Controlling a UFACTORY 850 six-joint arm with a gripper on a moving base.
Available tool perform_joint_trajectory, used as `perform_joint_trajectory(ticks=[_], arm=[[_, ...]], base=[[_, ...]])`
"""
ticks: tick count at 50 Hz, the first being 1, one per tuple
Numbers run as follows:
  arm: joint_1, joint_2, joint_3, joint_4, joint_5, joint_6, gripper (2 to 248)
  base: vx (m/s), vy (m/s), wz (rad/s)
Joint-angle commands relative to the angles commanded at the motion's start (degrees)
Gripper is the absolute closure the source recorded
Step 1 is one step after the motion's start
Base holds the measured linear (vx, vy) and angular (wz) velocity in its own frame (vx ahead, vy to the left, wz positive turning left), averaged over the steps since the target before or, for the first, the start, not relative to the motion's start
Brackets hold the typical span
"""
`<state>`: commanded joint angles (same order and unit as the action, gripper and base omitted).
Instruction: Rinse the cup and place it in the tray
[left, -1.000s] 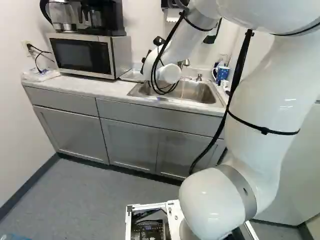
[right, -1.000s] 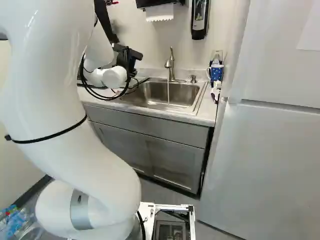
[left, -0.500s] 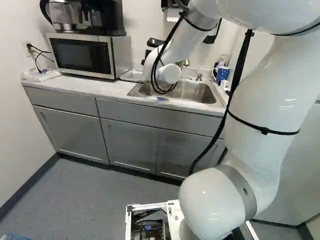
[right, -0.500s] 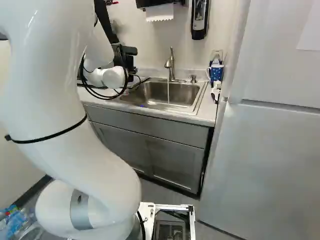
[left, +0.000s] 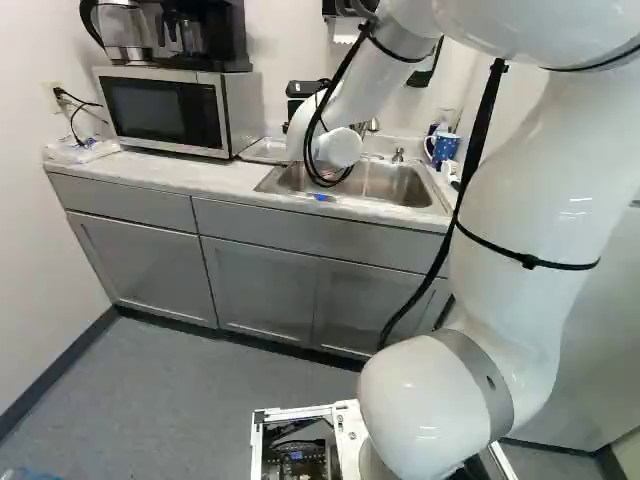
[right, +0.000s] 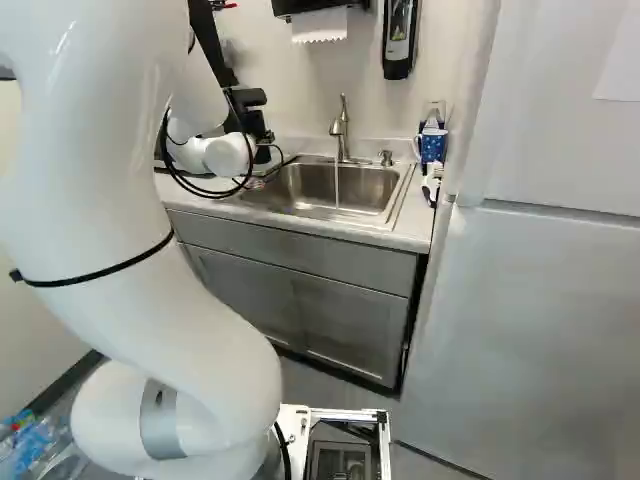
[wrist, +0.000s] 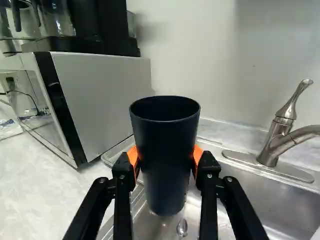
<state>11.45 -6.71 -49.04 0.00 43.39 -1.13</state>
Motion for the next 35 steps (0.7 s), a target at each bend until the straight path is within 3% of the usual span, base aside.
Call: perform_joint_trajectory(ticks=[12, 35], arm=[[0.13, -0.73, -0.78, 0.0, 0.0, 0.0, 128], [1.33, -7.43, -8.16, 0.0, 0.0, 0.0, 128]], base=[[0.0, 0.0, 0.0], [0.0, 0.0, 0.0]])
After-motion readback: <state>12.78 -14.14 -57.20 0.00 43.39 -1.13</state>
